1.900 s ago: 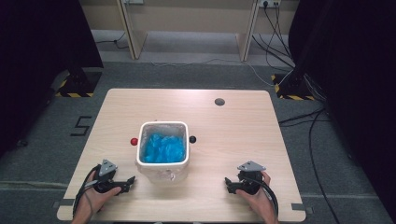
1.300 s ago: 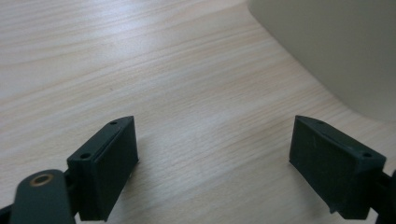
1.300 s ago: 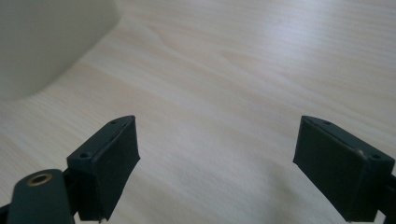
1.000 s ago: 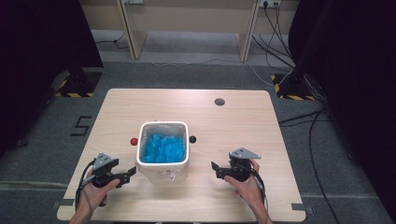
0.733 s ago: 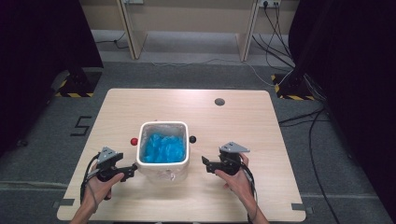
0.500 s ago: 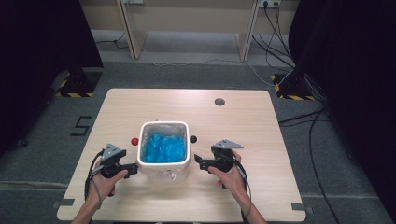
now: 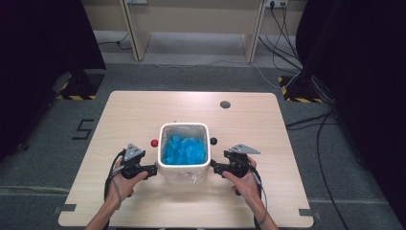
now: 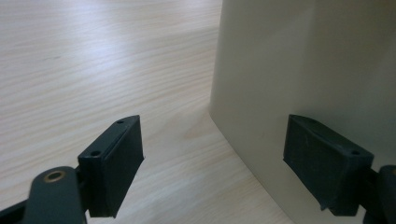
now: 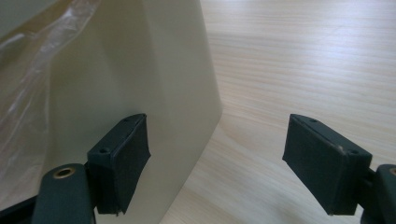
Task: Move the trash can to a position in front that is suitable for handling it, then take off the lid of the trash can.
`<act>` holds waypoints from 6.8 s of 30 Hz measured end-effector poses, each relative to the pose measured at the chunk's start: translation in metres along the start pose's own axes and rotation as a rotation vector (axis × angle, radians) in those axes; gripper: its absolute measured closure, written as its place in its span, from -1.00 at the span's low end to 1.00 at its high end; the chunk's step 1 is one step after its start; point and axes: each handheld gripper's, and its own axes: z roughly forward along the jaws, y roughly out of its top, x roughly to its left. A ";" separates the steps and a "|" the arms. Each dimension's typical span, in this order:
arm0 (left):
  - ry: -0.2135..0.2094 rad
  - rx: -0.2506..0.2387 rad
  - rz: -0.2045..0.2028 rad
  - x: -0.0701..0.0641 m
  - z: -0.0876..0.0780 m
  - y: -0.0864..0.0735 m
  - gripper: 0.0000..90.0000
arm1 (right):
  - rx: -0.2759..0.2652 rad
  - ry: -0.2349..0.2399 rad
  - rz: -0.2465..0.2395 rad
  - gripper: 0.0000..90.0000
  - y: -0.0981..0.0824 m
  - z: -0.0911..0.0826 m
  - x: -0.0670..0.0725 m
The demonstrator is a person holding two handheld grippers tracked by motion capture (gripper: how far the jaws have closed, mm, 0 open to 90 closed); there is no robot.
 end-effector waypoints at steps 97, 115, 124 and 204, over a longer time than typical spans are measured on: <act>-0.221 -0.106 0.030 -0.040 -0.036 -0.024 -0.68 | -0.072 -0.153 0.068 -0.57 0.014 -0.065 -0.062; -0.234 -0.144 0.052 -0.053 -0.038 0.009 -0.67 | -0.083 -0.169 0.047 -0.58 0.049 -0.064 -0.066; -0.250 -0.165 0.065 -0.061 -0.038 0.027 -0.68 | -0.118 -0.183 0.035 -0.56 0.079 -0.070 -0.066; -0.167 -0.208 0.276 -0.100 -0.025 0.052 -0.55 | 0.090 -0.150 -0.137 0.60 0.144 -0.024 0.001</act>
